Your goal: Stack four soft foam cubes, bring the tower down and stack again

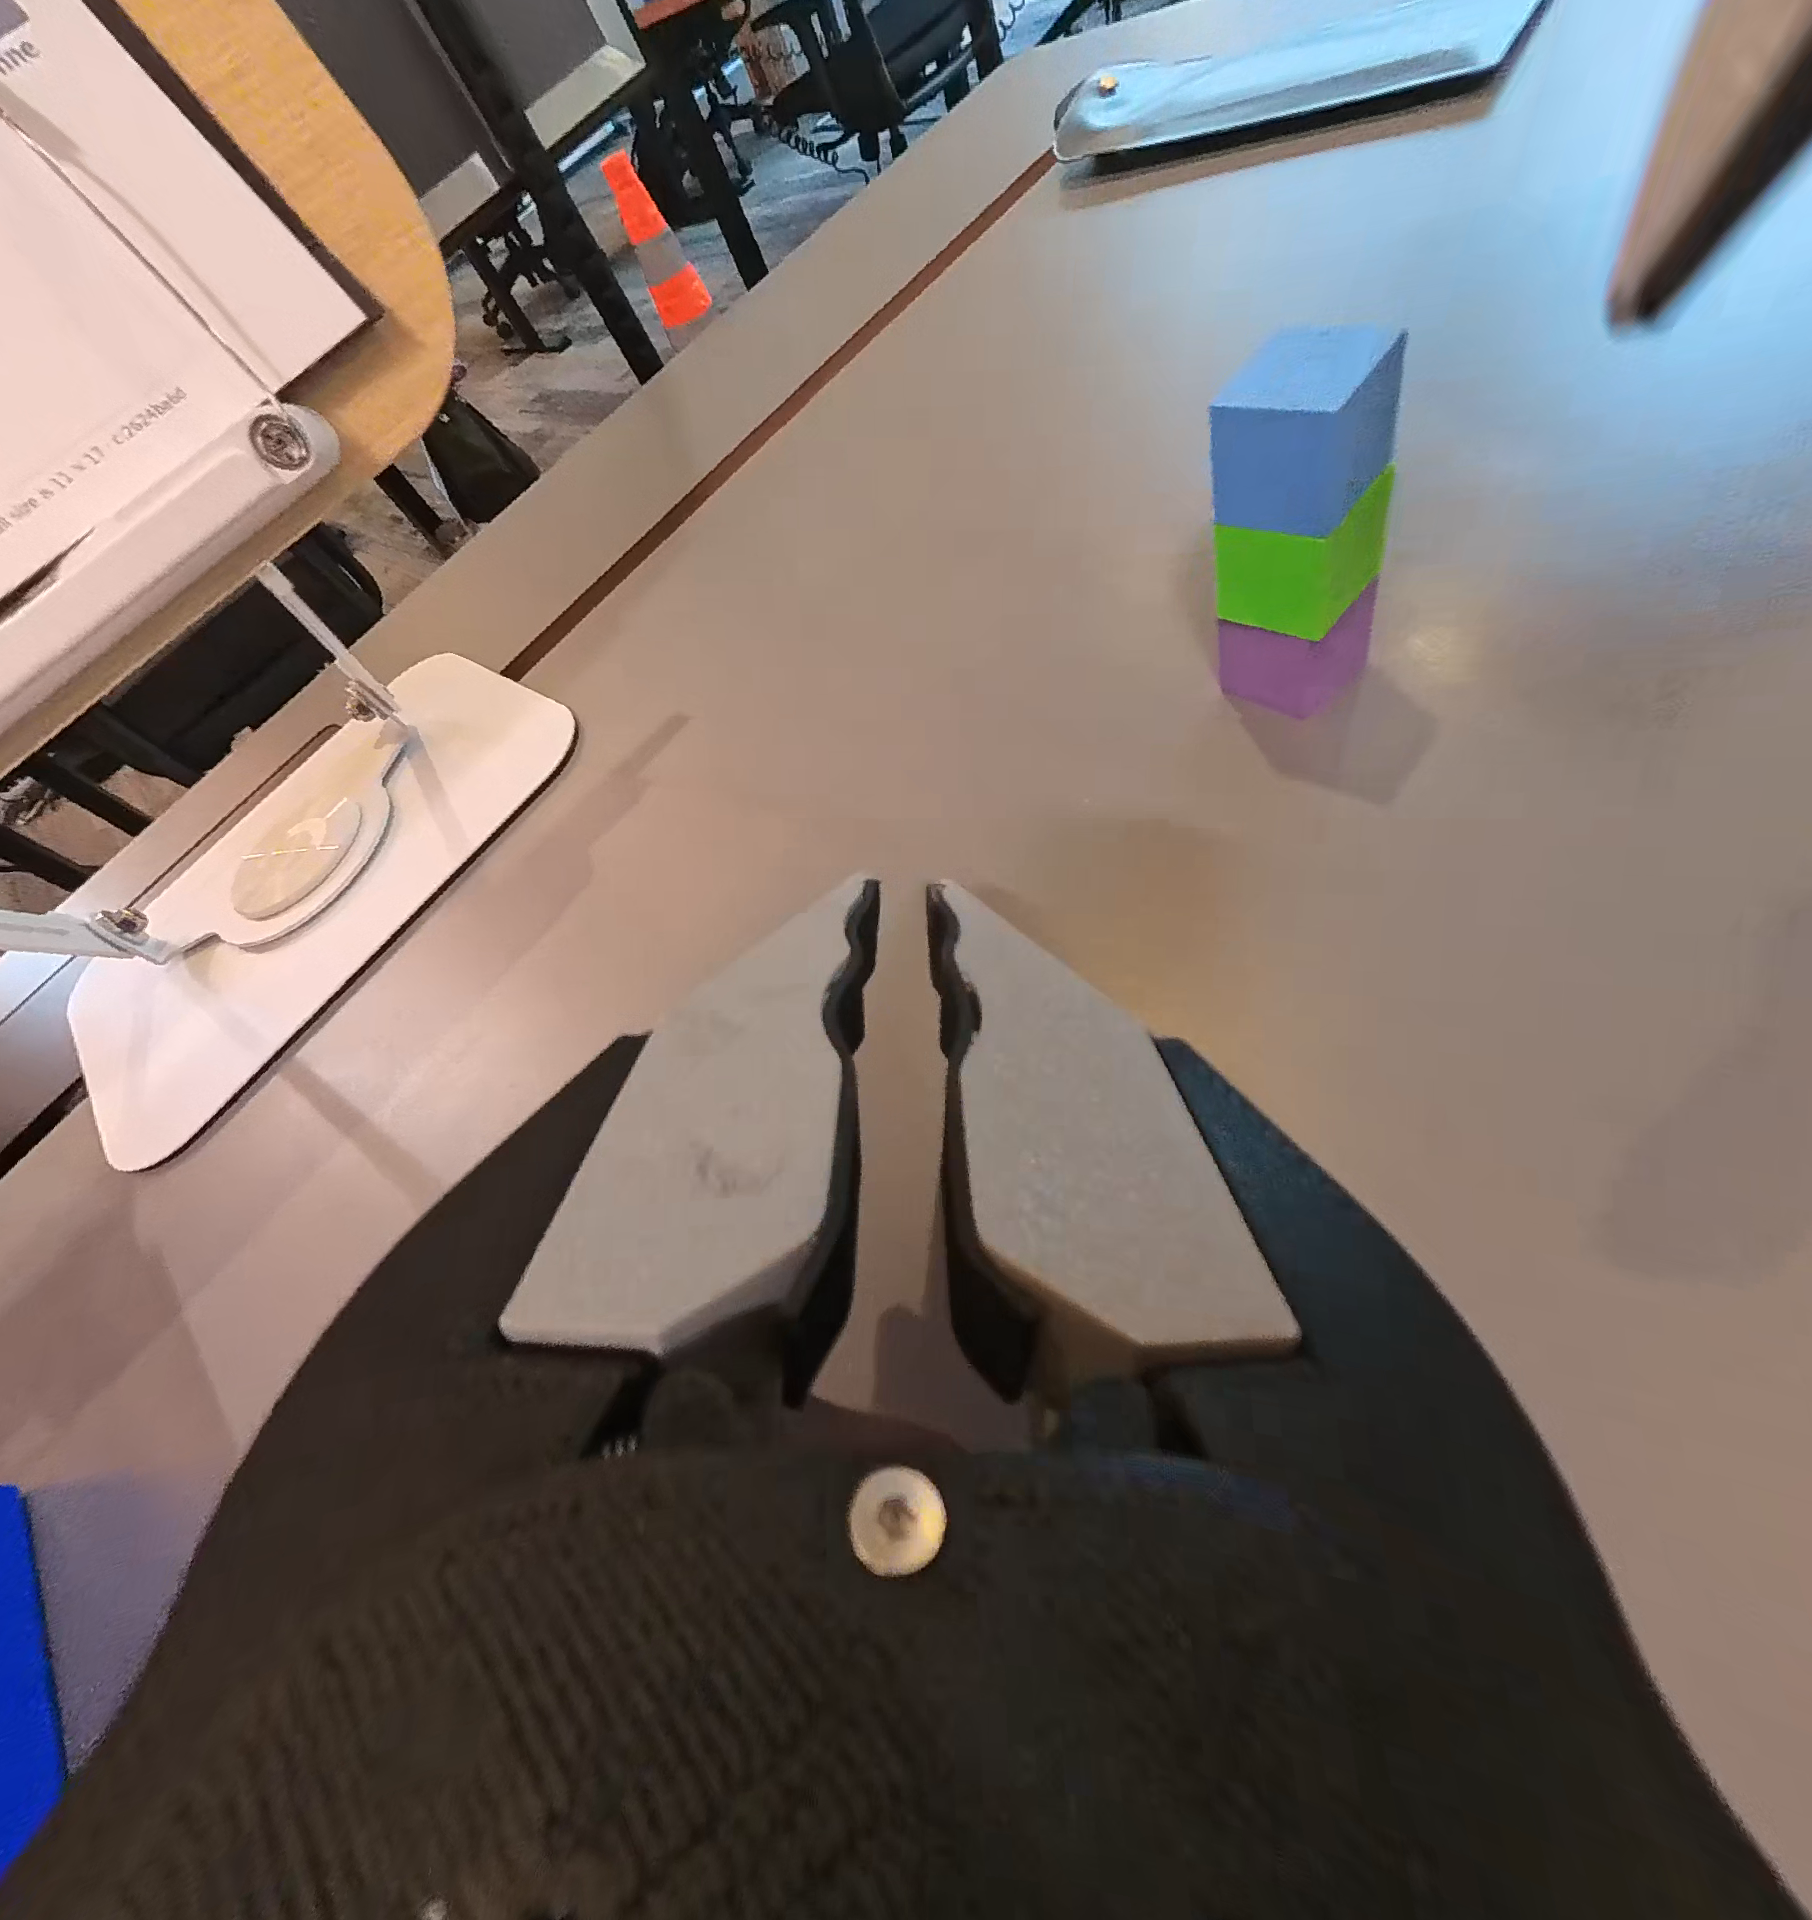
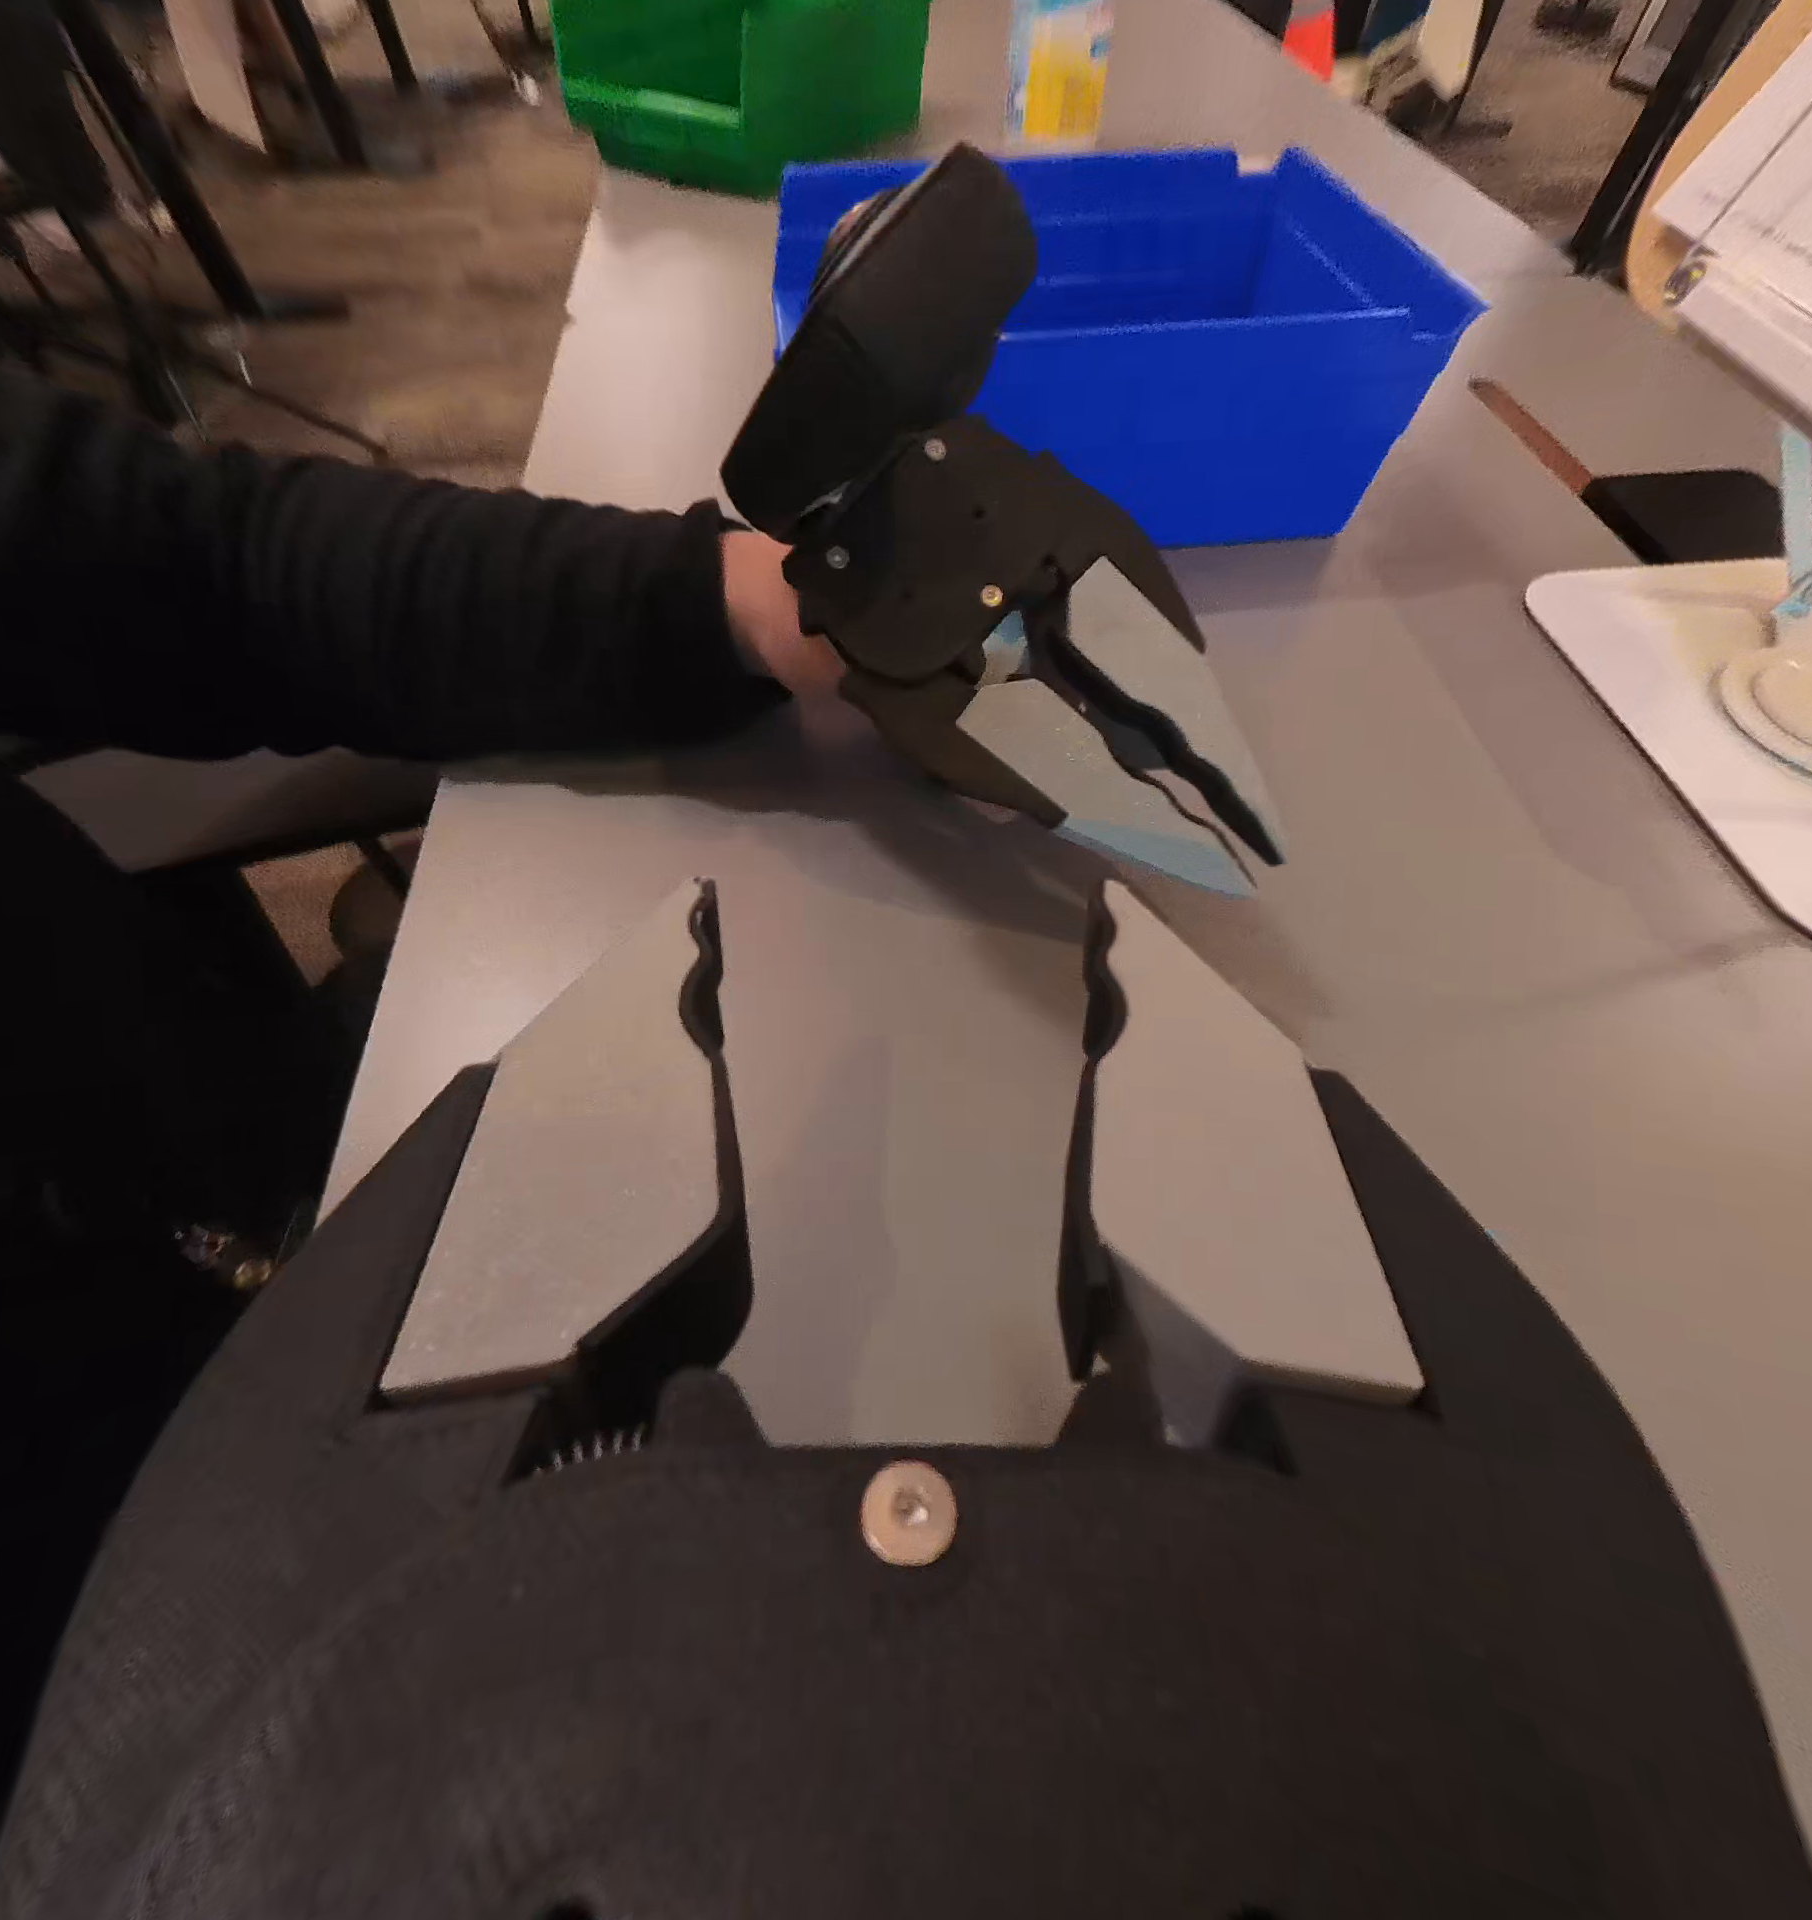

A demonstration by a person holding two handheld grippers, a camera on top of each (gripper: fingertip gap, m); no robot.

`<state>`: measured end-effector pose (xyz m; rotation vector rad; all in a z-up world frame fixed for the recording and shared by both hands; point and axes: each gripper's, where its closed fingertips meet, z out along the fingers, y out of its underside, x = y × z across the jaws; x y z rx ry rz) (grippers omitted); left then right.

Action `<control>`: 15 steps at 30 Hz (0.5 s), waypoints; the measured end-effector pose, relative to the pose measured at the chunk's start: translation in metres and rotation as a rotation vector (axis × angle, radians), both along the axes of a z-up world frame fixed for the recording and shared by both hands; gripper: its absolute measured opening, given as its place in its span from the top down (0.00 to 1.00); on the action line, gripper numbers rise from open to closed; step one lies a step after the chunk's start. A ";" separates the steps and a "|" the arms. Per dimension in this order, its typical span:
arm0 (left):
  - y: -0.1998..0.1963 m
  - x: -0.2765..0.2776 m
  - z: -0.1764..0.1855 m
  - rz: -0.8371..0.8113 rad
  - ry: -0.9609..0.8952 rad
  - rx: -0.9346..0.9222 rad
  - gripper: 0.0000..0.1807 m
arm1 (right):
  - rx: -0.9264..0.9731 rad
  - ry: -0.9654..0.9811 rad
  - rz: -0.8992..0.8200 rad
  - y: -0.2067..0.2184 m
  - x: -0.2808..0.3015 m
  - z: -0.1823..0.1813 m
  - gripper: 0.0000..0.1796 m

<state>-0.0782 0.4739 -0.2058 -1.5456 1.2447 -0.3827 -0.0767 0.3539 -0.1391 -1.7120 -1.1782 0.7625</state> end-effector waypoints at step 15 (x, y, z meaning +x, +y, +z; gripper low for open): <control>-0.011 -0.060 0.091 0.151 -0.188 0.076 0.88 | -0.025 0.137 -0.059 -0.001 -0.012 -0.028 0.67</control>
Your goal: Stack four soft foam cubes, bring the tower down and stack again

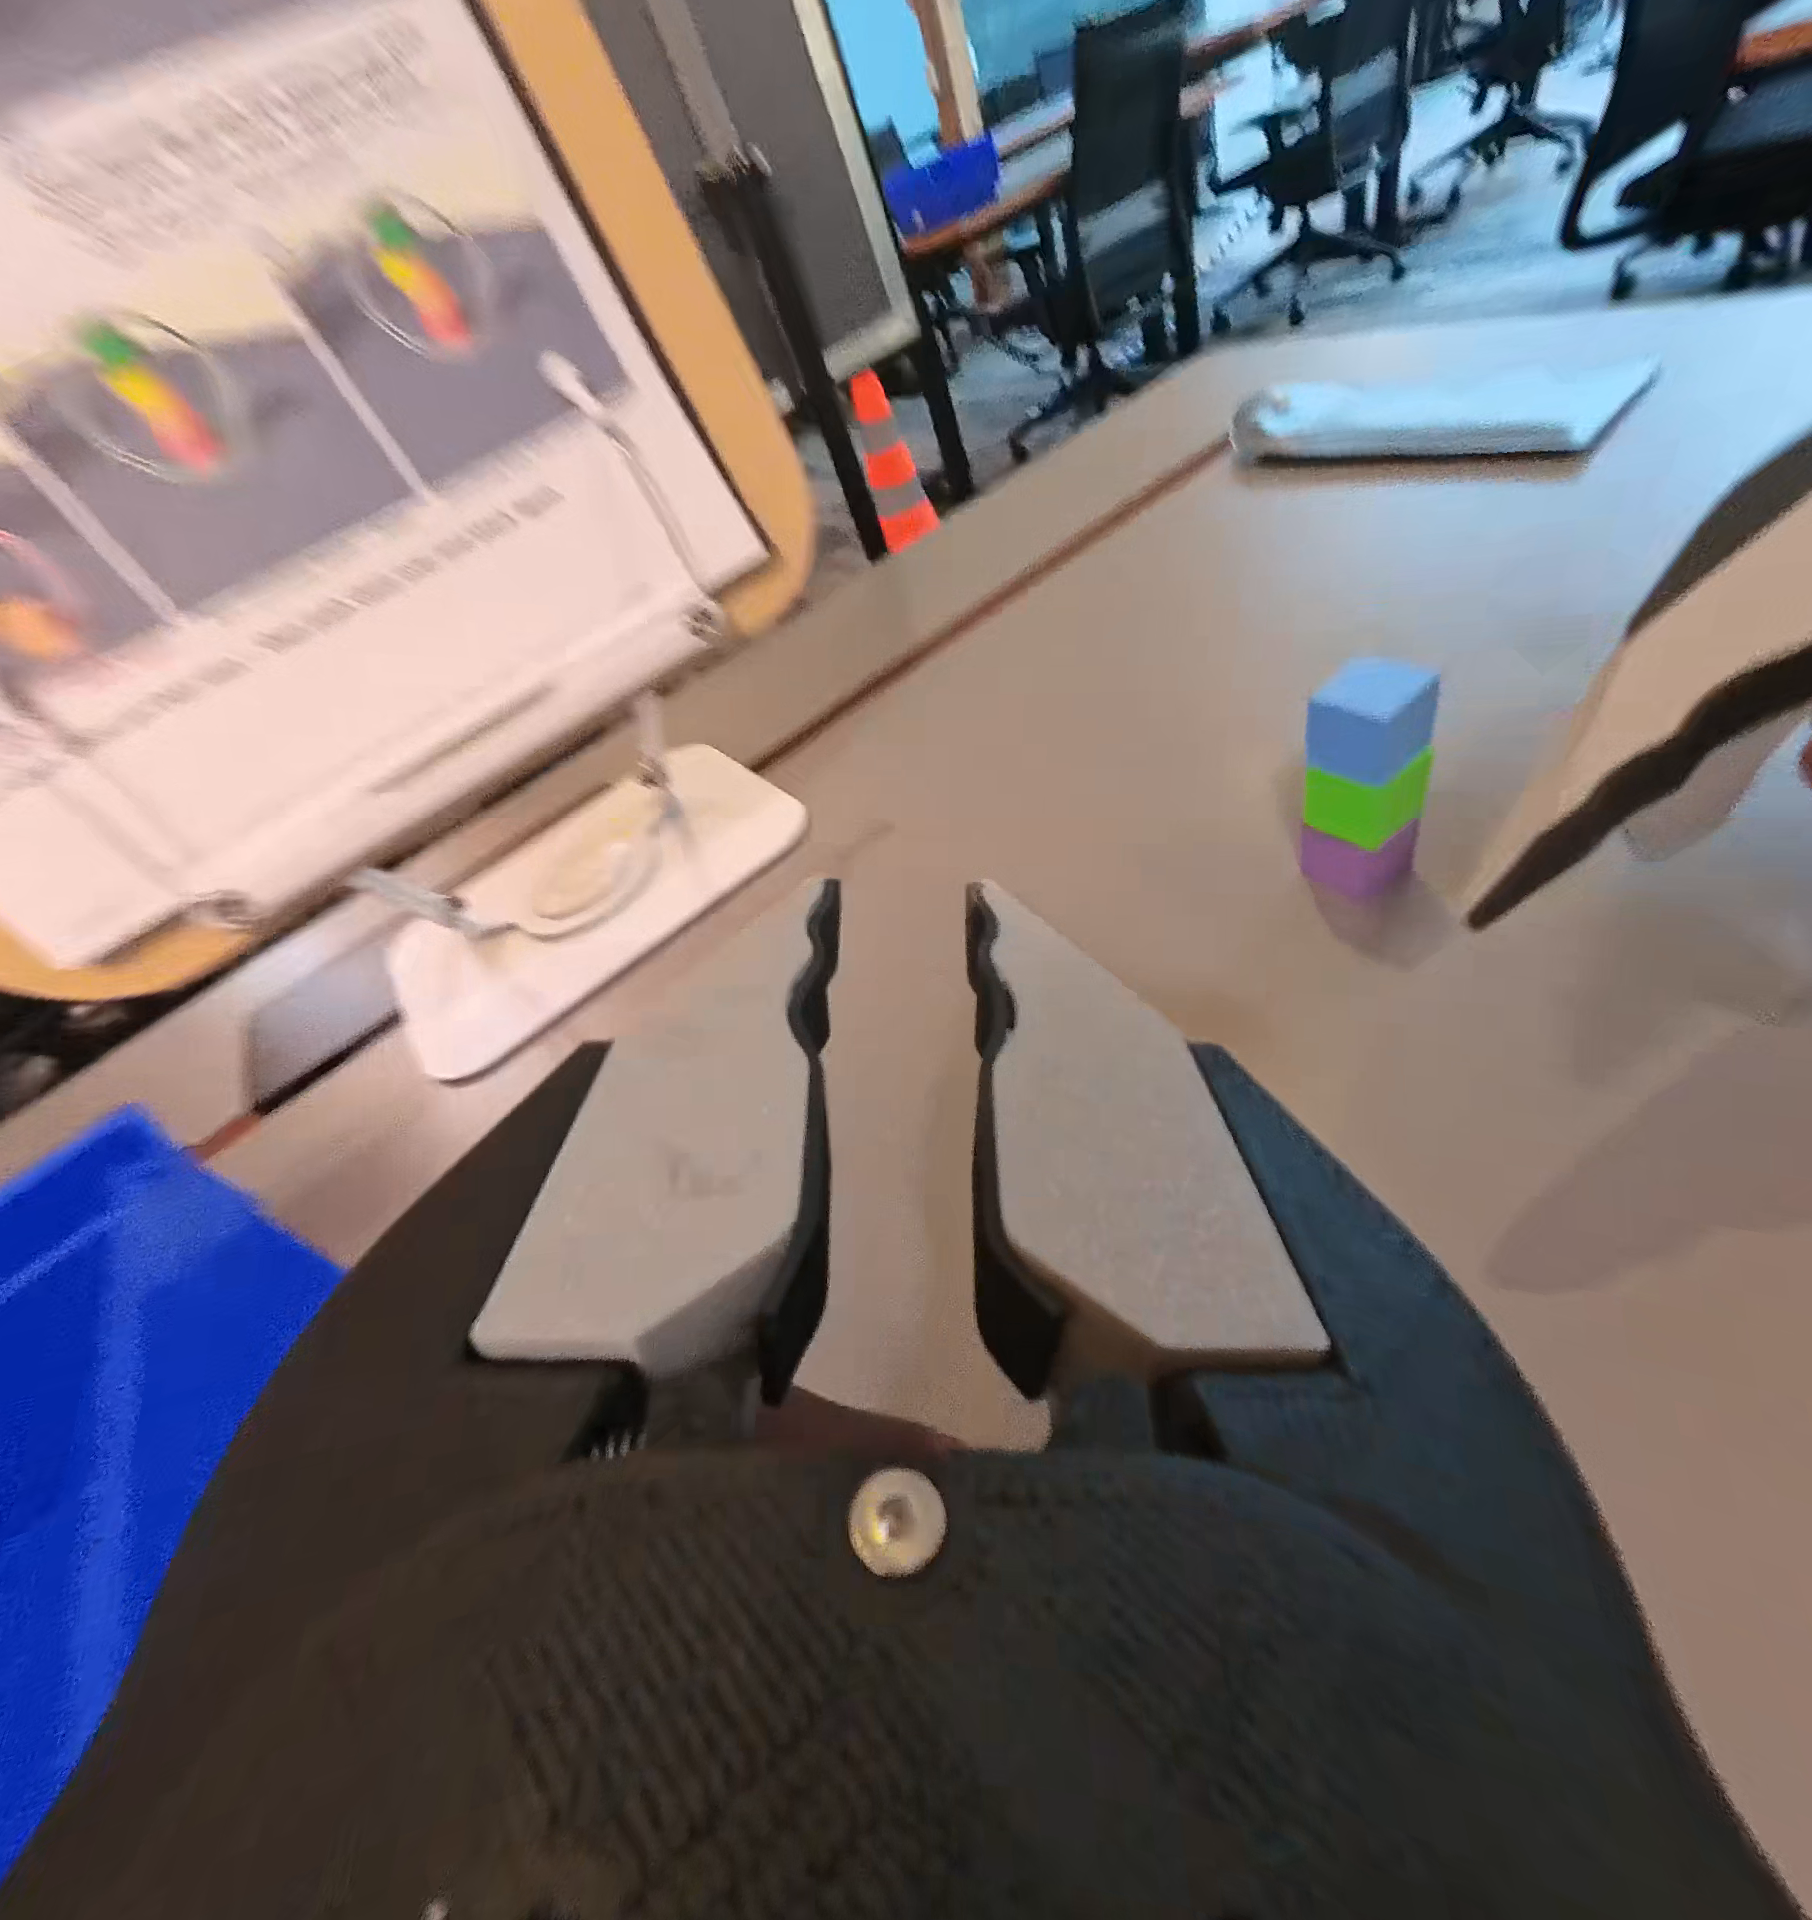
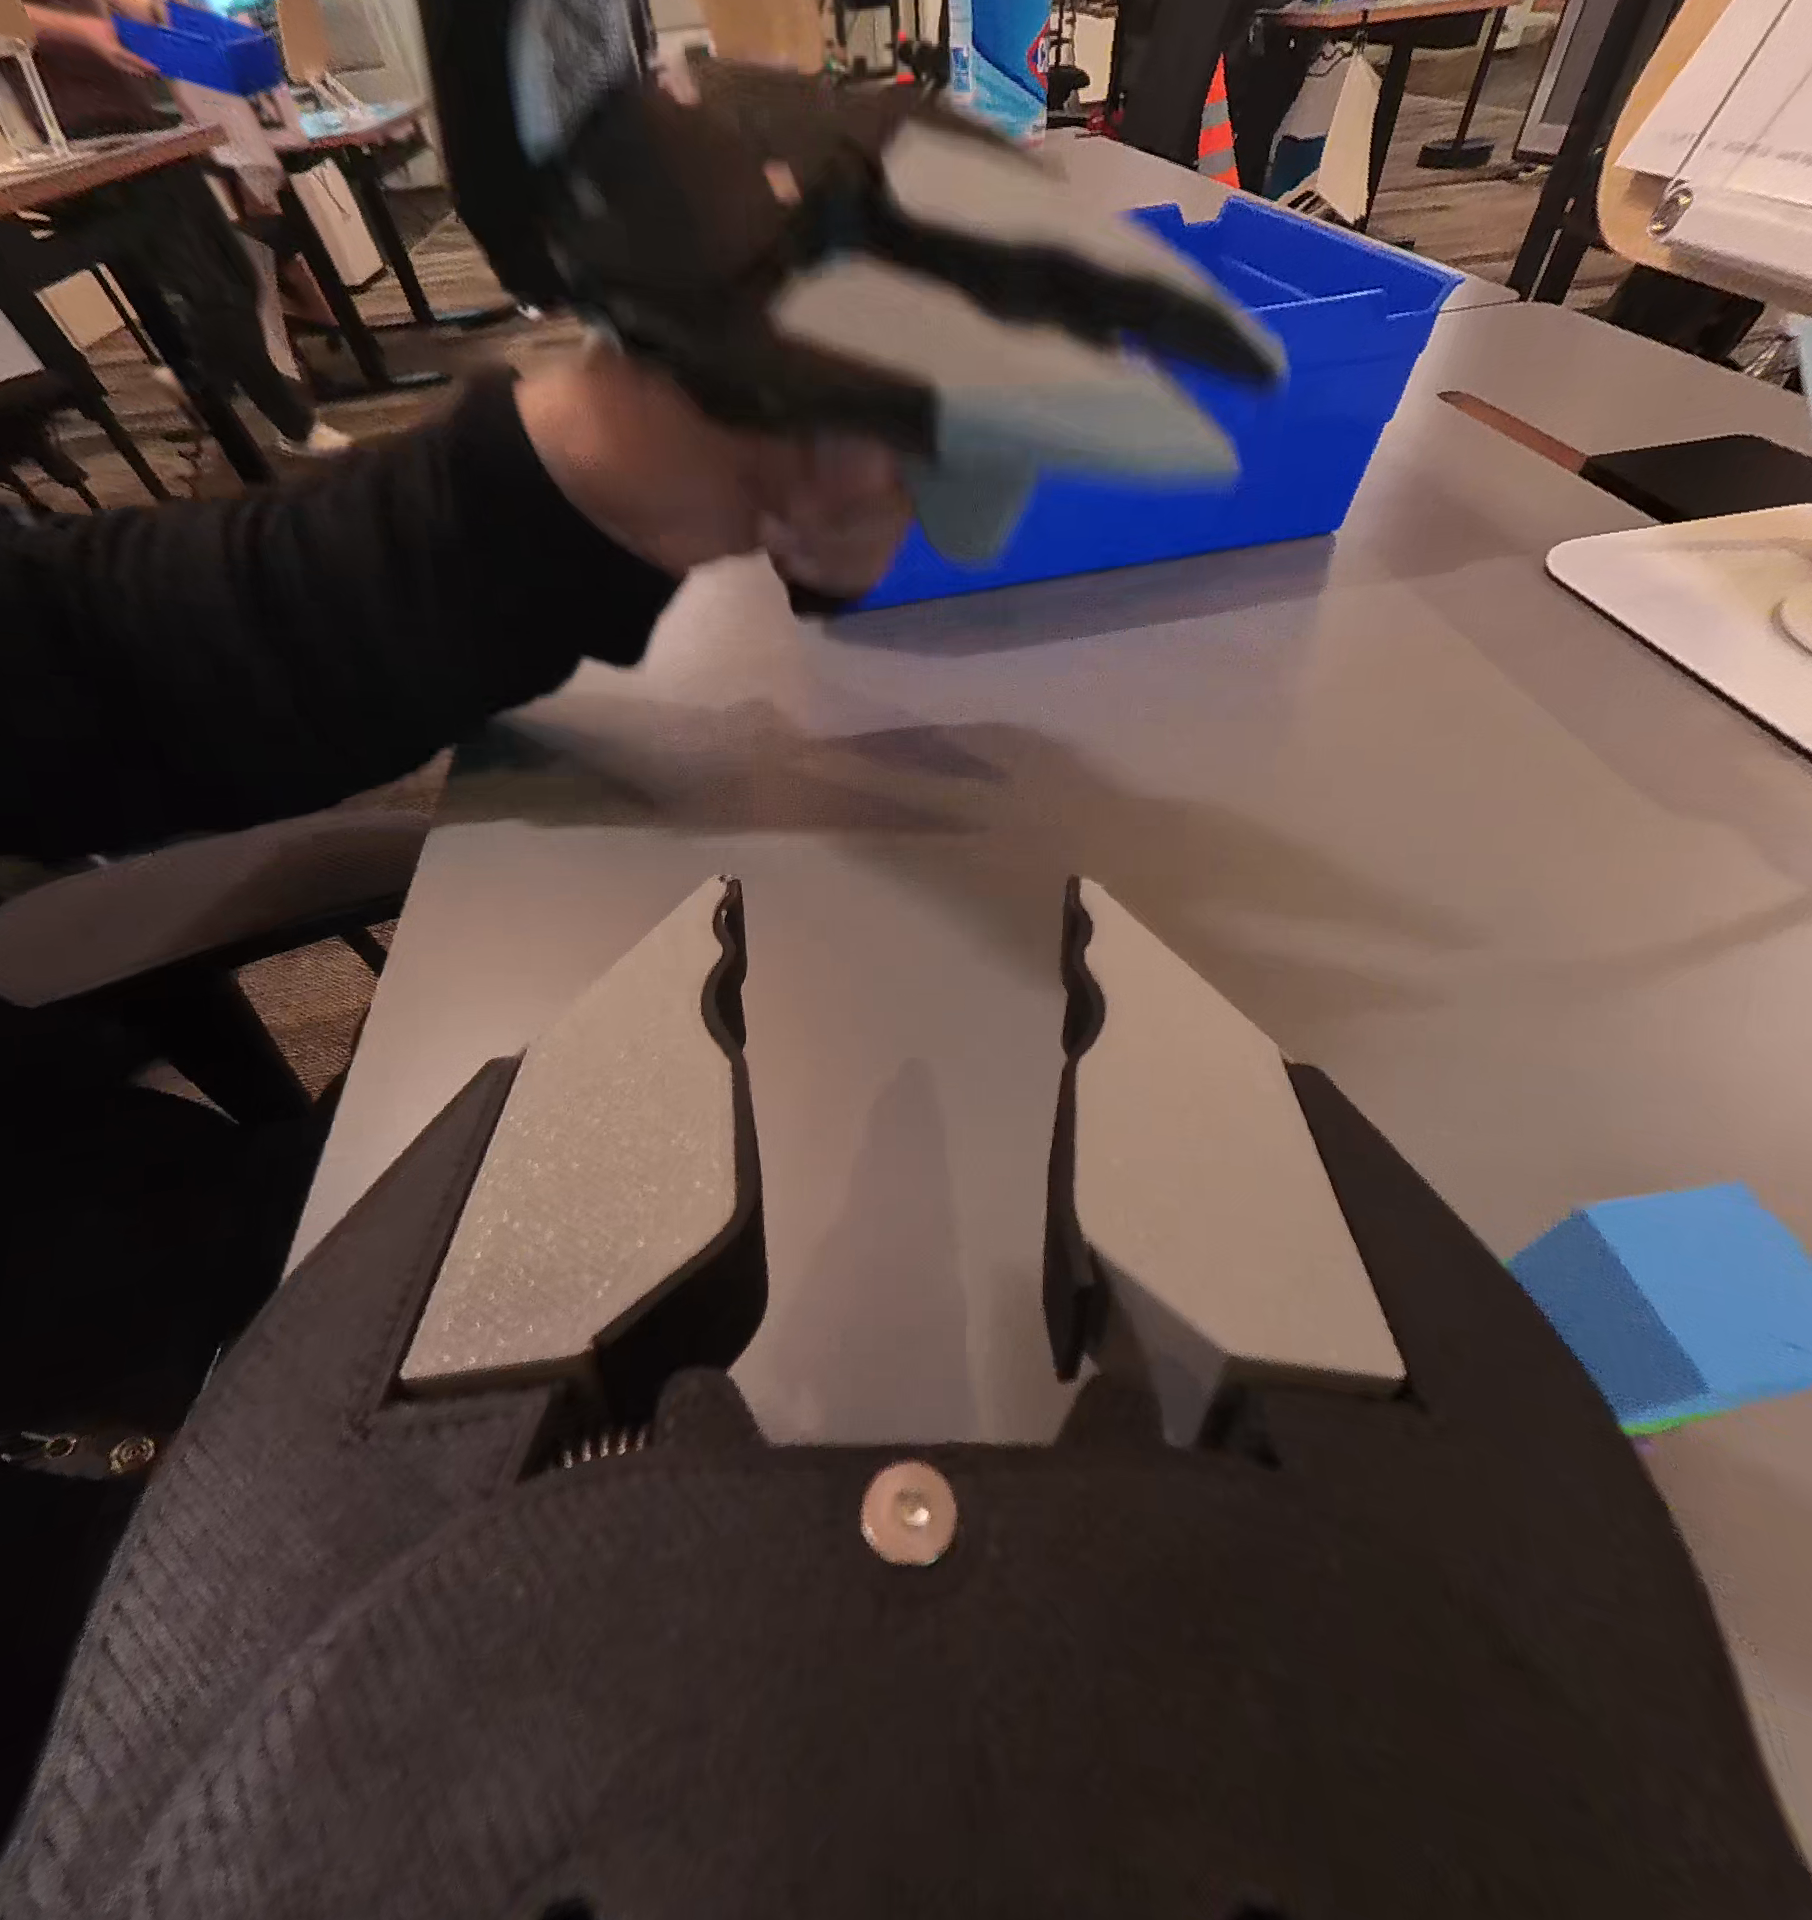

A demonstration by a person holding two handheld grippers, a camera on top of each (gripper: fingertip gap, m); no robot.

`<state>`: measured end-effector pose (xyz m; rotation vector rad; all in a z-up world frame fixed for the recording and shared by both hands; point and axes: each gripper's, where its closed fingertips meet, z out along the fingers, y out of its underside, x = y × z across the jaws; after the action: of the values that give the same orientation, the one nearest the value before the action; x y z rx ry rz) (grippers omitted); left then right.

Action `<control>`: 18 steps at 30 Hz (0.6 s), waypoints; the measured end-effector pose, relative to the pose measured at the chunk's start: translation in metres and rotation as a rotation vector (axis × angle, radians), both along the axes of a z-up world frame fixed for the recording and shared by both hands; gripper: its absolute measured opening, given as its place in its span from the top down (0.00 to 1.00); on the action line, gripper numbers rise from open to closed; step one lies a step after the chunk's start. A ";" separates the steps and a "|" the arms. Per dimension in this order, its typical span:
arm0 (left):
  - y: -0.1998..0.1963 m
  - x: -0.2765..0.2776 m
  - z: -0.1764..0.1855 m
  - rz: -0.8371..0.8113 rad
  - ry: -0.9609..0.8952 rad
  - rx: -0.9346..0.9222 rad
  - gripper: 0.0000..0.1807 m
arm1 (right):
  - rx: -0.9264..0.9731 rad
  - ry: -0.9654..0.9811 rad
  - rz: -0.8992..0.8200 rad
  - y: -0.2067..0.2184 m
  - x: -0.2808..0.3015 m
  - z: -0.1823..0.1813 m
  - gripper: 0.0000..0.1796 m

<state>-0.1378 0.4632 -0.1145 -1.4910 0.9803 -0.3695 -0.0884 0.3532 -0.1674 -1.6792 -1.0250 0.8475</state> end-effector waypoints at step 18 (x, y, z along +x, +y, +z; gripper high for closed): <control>0.071 -0.305 -0.085 0.557 0.506 -0.534 0.76 | -0.003 0.011 0.009 -0.004 -0.005 0.002 0.68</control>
<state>-0.4426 0.5340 -0.1999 -2.3376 0.8280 0.1829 -0.0937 0.3493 -0.1659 -1.6718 -1.0243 0.8635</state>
